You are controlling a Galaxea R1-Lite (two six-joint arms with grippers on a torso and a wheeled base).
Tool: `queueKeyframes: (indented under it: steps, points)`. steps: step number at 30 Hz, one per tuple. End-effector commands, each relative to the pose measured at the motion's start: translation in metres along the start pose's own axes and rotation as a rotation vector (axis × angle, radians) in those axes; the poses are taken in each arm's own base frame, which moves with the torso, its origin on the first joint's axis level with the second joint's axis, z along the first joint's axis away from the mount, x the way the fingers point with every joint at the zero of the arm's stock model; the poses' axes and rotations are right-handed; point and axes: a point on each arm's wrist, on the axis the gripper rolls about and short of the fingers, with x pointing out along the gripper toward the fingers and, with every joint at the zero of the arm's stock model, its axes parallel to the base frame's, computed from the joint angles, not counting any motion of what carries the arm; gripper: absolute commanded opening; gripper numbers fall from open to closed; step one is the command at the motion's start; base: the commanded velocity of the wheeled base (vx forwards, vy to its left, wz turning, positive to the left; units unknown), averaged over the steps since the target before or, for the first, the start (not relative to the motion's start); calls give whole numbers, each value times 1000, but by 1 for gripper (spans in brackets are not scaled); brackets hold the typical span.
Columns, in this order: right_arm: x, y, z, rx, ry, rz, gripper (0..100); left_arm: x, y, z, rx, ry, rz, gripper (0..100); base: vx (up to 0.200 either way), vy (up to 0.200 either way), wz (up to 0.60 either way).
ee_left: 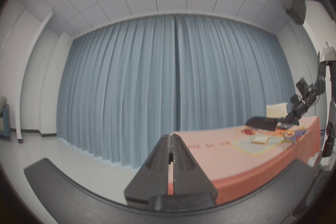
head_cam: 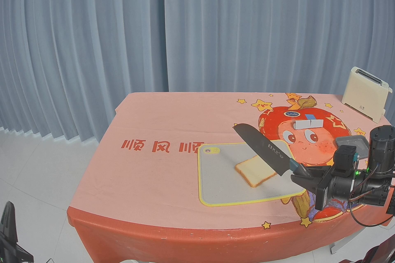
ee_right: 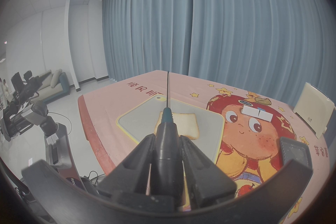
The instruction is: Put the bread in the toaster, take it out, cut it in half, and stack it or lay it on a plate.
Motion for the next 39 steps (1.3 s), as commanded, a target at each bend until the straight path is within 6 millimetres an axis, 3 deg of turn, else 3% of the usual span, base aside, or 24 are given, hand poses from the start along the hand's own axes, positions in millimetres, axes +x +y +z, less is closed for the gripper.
queueKeyframes:
  steps: [1, 7, 10, 18, 24, 31, 39]
  points:
    - [-1, 0, 1, -1, -5, 0, 0, -1, 0, 9, 23, -128, -8, 0, 0, 0, 0]
    - [-1, 0, -1, 1, 1, -13, 0, -2, -2, 24, 29, -184, -113, 0, 0, 0, 0]
    - [-1, 0, -1, 4, 4, -15, 0, 7, -2, 34, 30, -154, -119, 0, 0, 0, 0]
    - [-1, 1, -6, -1, 17, -10, 0, 66, -4, 62, 39, -151, -164, 0, 0, 0, 0]
    - [-1, 5, -7, -2, 26, -3, 0, 91, -7, 73, 29, -107, -256, 0, 0, 0, 0]
    - [1, 5, -11, -4, 48, -29, 0, 136, -18, 96, 1, -75, -399, 0, 0, 0, 0]
    - [2, 5, -12, -6, 53, -28, 0, 178, -27, 99, -9, -3, -526, 0, 0, 0, 0]
